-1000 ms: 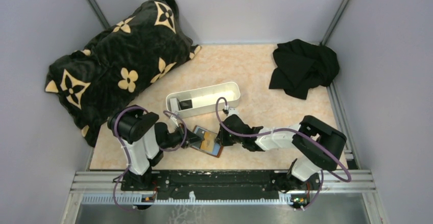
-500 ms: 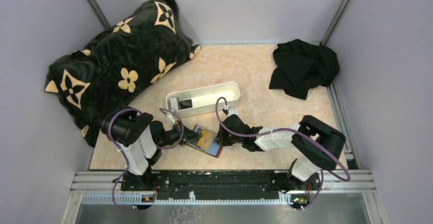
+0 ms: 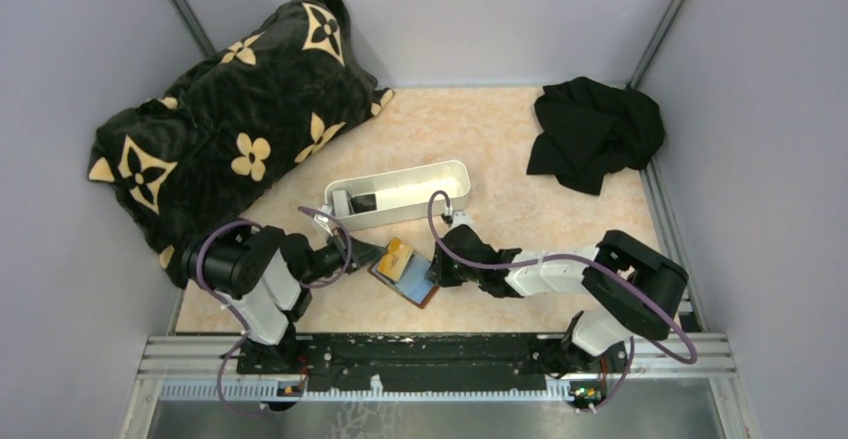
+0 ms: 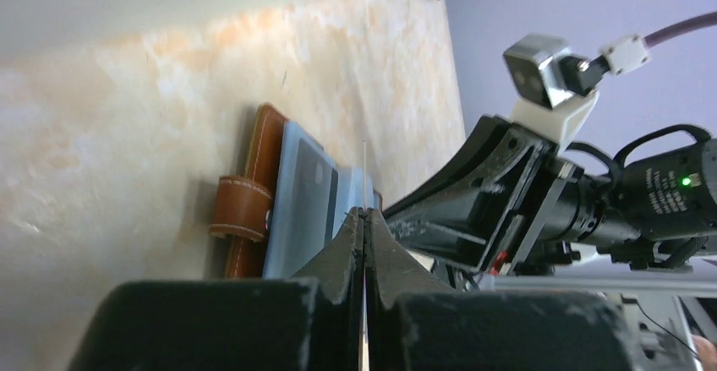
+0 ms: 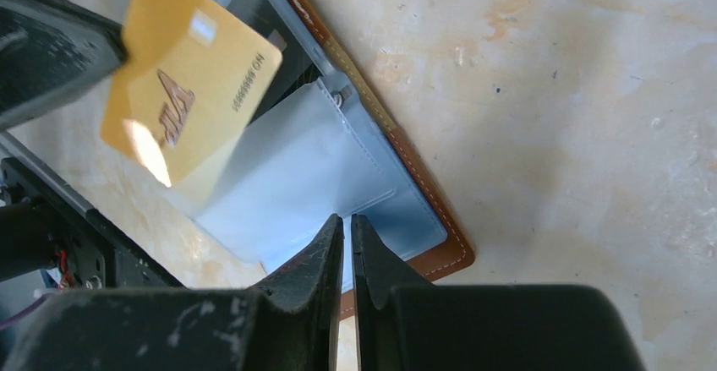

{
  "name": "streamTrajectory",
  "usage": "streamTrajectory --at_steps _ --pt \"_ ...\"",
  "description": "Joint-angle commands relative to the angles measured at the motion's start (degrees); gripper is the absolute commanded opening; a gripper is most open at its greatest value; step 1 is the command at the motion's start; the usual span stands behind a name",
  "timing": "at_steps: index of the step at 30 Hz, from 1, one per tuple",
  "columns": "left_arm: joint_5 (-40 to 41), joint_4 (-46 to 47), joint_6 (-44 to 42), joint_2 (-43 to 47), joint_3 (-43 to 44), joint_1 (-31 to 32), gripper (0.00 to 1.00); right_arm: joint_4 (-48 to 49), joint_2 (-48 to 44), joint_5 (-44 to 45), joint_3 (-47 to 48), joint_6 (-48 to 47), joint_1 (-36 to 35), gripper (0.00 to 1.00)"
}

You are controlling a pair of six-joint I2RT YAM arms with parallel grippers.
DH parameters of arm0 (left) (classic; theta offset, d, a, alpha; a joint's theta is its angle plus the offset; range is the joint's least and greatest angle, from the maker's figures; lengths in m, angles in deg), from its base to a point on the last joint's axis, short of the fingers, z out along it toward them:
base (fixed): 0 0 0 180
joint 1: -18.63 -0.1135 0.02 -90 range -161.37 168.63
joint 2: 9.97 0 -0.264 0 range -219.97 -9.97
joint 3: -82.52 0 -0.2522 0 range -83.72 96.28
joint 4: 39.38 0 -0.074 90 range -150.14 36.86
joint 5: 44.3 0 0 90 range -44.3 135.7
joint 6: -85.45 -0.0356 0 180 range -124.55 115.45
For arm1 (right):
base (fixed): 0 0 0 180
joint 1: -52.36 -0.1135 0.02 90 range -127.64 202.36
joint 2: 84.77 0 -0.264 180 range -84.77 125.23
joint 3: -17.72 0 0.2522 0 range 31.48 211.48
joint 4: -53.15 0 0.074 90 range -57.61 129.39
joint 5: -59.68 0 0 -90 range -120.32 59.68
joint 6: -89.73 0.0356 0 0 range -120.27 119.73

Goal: Take the credit cards out of the card holder

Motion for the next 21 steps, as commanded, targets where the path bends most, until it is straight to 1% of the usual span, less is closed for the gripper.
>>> streamTrajectory --at_steps 1,4,6,9,10,11,12,14,16,19,21 --pt "2.31 -1.86 -5.25 5.43 -11.71 -1.58 0.00 -5.62 -1.27 2.41 -0.21 -2.26 0.75 0.10" --pt "2.74 -8.43 -6.44 11.16 -11.10 -2.23 0.00 -5.20 -1.27 2.10 -0.54 -2.18 0.77 0.10" --pt "3.19 -15.75 -8.32 17.17 -10.10 -2.52 0.00 -5.28 -1.35 2.10 -0.51 -2.17 0.85 0.10" --pt "3.82 -31.67 -11.12 28.77 -7.43 -2.62 0.00 -5.60 -1.99 2.41 -0.52 -2.17 0.93 0.10" --pt "3.84 -37.43 -12.16 34.61 -6.19 -2.62 0.00 -5.65 -2.60 2.52 -0.50 -2.25 0.94 0.10" --pt "4.58 -43.08 -12.86 38.56 -5.03 -2.59 0.00 -5.58 -3.27 2.51 -0.63 -2.33 1.00 0.10" --pt "5.20 -45.63 -12.33 40.89 -5.04 -2.40 0.00 -5.21 -4.06 2.52 -0.68 -2.47 1.10 0.10" --pt "5.63 -44.89 -10.02 42.31 -5.81 -2.35 0.00 -4.15 -5.86 1.14 -0.62 -2.90 1.64 0.11" --pt "4.11 -43.40 -8.24 42.22 -5.31 -2.31 0.00 -2.16 -7.69 -1.54 -0.63 -3.56 2.75 0.14" --pt "3.39 -42.65 -6.13 44.29 -3.95 -2.19 0.00 1.34 -10.59 -6.00 -0.39 -4.05 4.75 0.22" --pt "3.11 -43.58 -5.16 46.42 -3.00 -2.22 0.00 3.67 -12.89 -8.11 -0.29 -4.19 5.69 0.30"
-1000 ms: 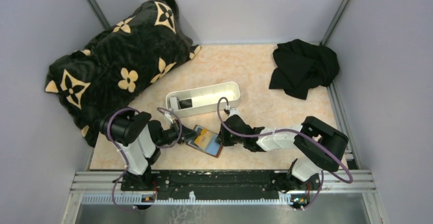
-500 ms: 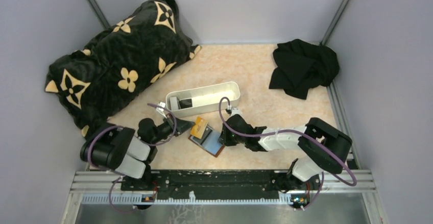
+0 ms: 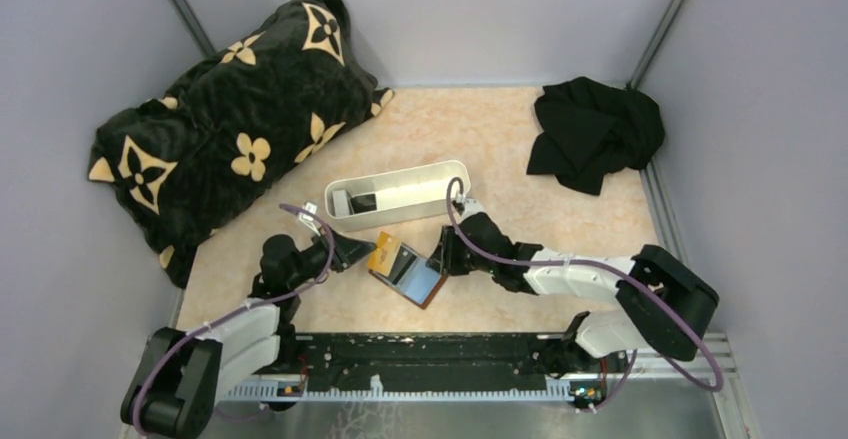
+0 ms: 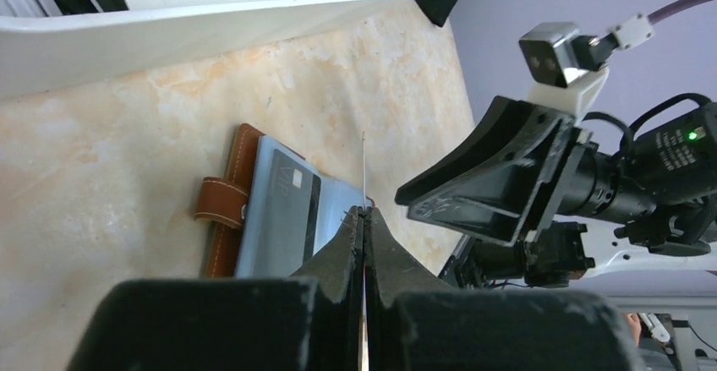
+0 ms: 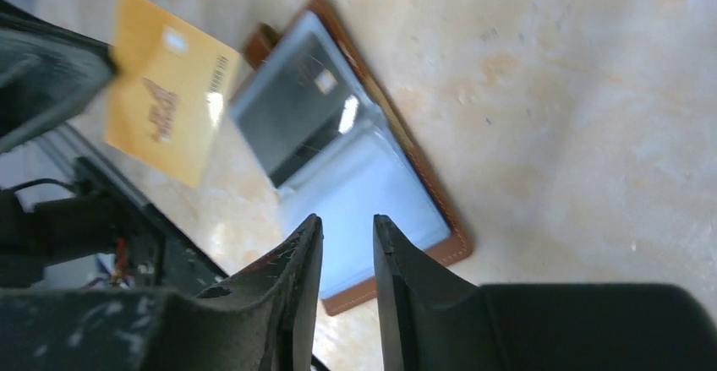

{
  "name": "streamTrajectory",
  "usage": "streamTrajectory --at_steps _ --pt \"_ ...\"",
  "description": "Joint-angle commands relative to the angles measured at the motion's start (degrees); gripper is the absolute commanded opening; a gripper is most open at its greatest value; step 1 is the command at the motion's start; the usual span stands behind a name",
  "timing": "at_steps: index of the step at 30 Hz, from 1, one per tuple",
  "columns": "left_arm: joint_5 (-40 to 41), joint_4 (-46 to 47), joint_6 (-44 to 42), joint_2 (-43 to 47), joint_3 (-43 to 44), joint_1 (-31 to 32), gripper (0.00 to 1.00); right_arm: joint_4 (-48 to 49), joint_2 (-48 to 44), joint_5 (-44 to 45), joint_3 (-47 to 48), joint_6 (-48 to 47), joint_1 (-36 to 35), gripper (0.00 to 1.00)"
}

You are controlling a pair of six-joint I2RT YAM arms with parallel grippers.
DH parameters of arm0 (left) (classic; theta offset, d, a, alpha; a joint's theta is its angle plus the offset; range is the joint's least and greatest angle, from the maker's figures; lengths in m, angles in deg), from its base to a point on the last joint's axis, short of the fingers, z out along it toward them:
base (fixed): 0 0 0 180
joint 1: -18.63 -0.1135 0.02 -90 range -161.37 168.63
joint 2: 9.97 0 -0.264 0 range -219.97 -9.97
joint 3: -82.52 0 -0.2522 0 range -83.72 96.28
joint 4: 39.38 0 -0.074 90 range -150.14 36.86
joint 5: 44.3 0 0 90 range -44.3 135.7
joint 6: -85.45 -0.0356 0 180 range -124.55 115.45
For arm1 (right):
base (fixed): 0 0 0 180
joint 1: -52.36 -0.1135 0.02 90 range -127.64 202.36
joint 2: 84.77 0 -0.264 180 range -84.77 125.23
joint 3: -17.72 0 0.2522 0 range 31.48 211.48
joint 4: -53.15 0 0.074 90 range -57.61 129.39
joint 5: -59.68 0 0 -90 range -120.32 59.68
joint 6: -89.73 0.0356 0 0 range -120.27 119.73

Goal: Take the credit cards out of the card holder

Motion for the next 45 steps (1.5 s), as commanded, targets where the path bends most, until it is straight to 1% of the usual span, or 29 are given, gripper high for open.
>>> streamTrajectory --at_steps 1,2,3,7,11,15,17,20,27,32,40,45 --pt "-1.64 -2.18 3.13 4.26 -2.67 -0.02 0.00 8.82 -6.36 -5.86 0.45 -1.60 2.37 0.34" --pt "-2.16 -1.14 4.55 5.02 -2.57 -0.03 0.00 10.81 -7.25 -7.06 0.19 -1.53 2.92 0.39" --pt "-2.62 0.27 6.03 5.54 -2.64 -0.02 0.00 13.16 -7.87 -8.64 -0.20 -1.25 3.79 0.42" --pt "-3.23 8.66 12.08 4.55 -2.55 -0.02 0.00 25.92 -9.48 -14.73 -3.36 3.50 7.57 0.47" --pt "-3.62 21.01 18.13 -1.09 -2.77 -0.04 0.00 32.82 -8.19 -16.84 -4.06 4.56 8.06 0.48" --pt "-3.66 34.15 22.28 -7.97 -2.30 0.07 0.00 33.34 -6.50 -17.09 -3.11 3.88 7.32 0.46" --pt "-3.46 39.20 23.07 -10.54 -2.20 0.21 0.00 33.91 -6.39 -16.67 -3.09 3.76 6.87 0.45" --pt "-2.77 40.43 22.50 -11.44 -1.70 0.48 0.00 33.39 -5.96 -16.16 -2.45 3.36 5.86 0.44" --pt "-1.69 38.26 21.81 -9.25 -1.32 1.05 0.00 35.67 -1.35 -16.91 -1.13 3.83 4.00 0.40" --pt "-1.07 38.07 21.95 -7.79 -2.45 1.39 0.00 41.86 2.39 -18.98 0.00 6.19 3.63 0.39" --pt "-0.10 33.43 20.48 -5.36 -1.85 1.39 0.00 44.10 0.31 -18.92 -1.13 6.33 2.87 0.40" --pt "-0.65 38.09 22.87 -8.81 -1.92 1.37 0.00 46.51 -0.65 -19.34 -2.23 6.72 2.82 0.40"
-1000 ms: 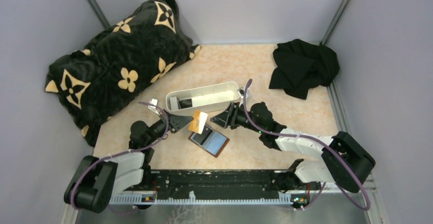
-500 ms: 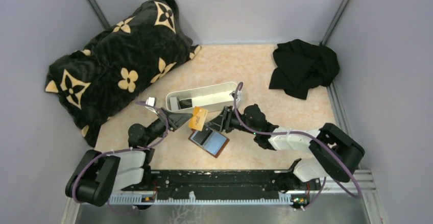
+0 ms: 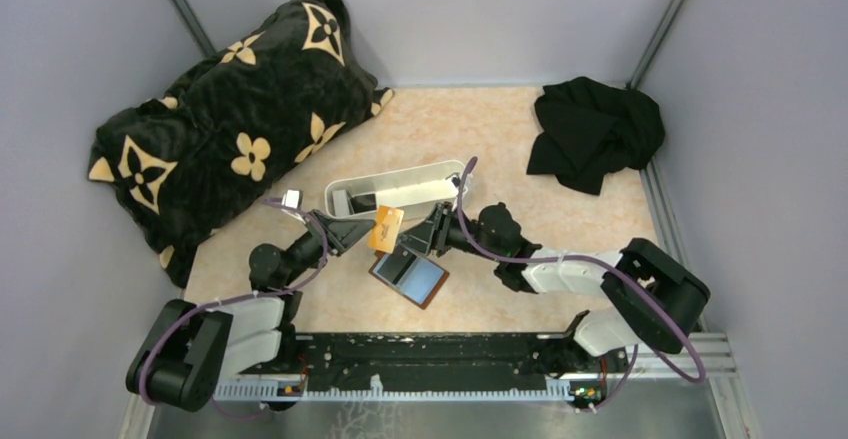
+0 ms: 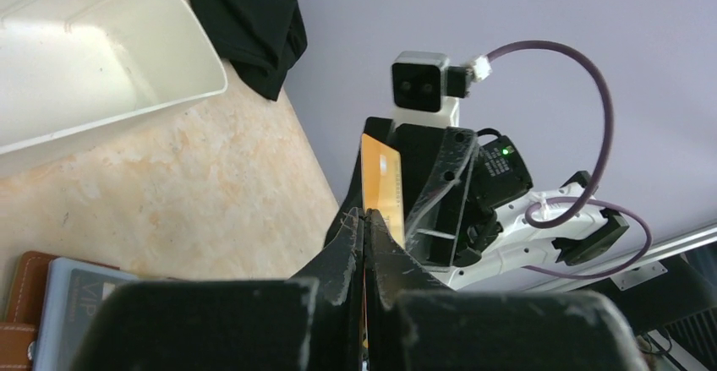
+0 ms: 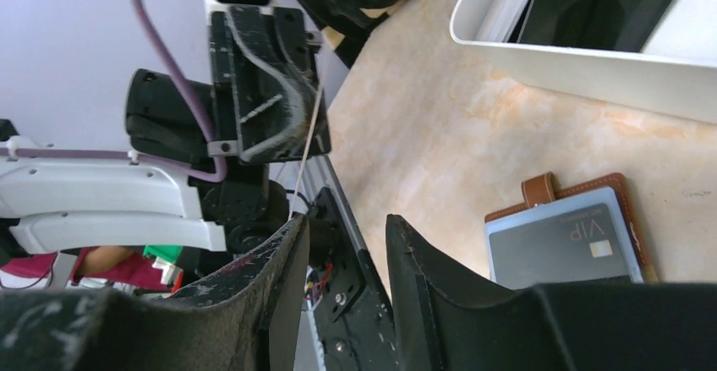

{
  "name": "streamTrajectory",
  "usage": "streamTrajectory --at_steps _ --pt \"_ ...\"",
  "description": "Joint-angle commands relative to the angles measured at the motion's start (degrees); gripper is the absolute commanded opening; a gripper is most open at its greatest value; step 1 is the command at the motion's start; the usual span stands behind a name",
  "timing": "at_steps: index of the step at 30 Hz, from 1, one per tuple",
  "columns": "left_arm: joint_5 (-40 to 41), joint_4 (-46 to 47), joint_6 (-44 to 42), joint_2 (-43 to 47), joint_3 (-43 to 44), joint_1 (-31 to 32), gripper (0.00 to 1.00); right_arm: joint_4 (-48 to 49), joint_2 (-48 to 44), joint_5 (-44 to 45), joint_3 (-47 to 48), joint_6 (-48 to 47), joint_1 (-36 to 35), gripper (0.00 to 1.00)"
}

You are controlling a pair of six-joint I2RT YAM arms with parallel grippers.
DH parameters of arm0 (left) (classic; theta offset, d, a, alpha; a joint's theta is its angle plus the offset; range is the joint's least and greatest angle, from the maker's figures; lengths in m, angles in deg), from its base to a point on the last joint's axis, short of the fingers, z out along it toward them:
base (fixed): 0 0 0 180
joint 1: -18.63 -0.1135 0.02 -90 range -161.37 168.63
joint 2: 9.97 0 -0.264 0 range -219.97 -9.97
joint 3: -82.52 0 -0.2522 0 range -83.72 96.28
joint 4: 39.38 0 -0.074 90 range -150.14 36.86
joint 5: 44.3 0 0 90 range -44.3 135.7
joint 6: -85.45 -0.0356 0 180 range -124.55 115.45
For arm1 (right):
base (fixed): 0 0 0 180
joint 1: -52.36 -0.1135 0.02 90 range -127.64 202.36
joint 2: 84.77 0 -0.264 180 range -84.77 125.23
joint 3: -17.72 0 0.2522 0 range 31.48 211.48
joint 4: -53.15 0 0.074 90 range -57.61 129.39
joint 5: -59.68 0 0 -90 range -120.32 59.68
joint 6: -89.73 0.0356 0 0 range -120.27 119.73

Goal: Take the credit cards out of the card holder

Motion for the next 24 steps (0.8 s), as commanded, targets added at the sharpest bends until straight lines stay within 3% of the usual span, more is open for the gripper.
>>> streamTrajectory --at_steps 1,6,15,24 --pt "0.04 6.68 1.76 -3.16 -2.13 0.40 0.00 7.12 -2.67 -0.91 0.13 0.38 -0.68 0.40" --pt "-0.09 11.29 3.34 -5.40 -2.19 0.45 0.00 5.62 -4.58 0.75 -1.25 0.10 -0.63 0.40" --pt "0.13 5.98 2.84 -1.10 -1.08 0.45 0.00 2.51 -8.28 2.96 -3.71 -0.63 -0.56 0.40" --pt "-0.12 5.34 3.12 -0.18 -1.15 0.45 0.00 3.67 -4.81 1.42 0.44 -1.57 -0.56 0.40"
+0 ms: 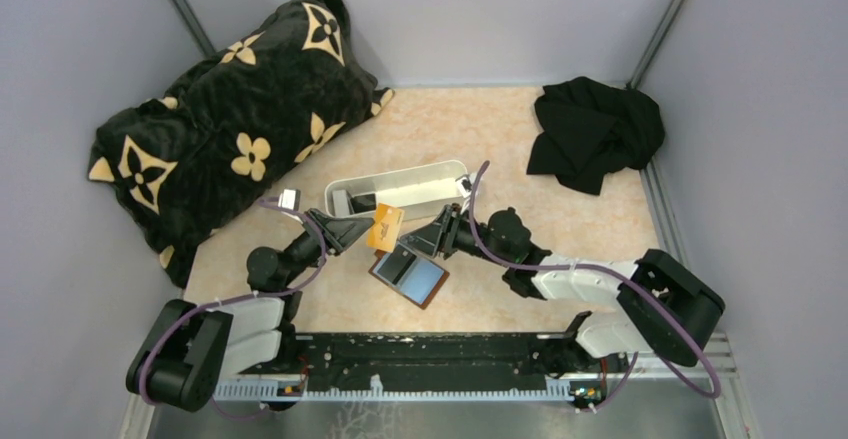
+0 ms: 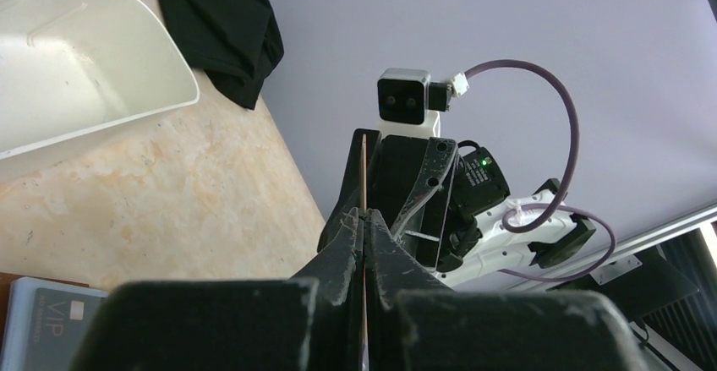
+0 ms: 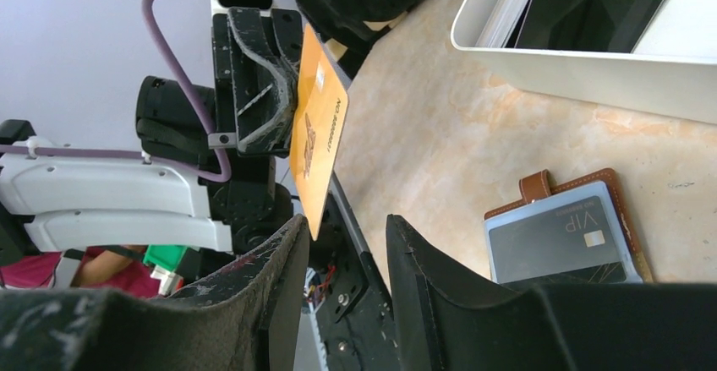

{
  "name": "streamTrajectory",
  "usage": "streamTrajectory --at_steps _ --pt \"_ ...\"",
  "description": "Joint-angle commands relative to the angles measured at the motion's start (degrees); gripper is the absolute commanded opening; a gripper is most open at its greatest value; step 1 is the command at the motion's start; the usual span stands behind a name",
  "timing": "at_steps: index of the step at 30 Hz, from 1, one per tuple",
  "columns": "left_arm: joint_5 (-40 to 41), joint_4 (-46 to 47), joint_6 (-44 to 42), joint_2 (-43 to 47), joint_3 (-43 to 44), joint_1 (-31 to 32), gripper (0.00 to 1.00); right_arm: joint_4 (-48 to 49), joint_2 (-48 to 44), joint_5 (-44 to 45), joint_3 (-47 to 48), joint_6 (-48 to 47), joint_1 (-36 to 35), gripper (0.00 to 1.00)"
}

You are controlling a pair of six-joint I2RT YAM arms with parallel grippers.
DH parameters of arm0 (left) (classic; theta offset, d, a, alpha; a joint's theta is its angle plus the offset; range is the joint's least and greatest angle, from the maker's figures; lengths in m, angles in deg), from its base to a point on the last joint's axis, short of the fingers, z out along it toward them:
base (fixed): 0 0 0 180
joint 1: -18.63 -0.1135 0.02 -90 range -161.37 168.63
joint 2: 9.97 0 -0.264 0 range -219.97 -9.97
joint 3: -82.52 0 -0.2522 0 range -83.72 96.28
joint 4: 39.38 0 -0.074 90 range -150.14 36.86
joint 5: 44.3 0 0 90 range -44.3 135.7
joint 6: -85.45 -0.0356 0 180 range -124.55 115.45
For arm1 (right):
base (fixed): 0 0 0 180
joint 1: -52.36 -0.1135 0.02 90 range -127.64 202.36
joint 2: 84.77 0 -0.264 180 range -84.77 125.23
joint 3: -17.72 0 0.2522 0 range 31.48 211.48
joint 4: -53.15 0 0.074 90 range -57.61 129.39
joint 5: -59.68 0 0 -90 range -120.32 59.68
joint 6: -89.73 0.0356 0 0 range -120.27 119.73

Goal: Take the credit cards out of the card holder

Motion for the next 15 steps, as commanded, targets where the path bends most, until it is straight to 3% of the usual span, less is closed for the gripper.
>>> streamTrajectory --at_steps 1,15 --pt "-0.16 1.25 0.19 0.71 -1.20 0.45 0.00 2.95 1.45 -0.89 4.69 -1.94 -0.58 0.40" --pt "0.32 1.57 0.85 1.21 -0.60 0.54 0.00 4.35 7.67 -4.73 10.17 -1.41 -0.60 0.38"
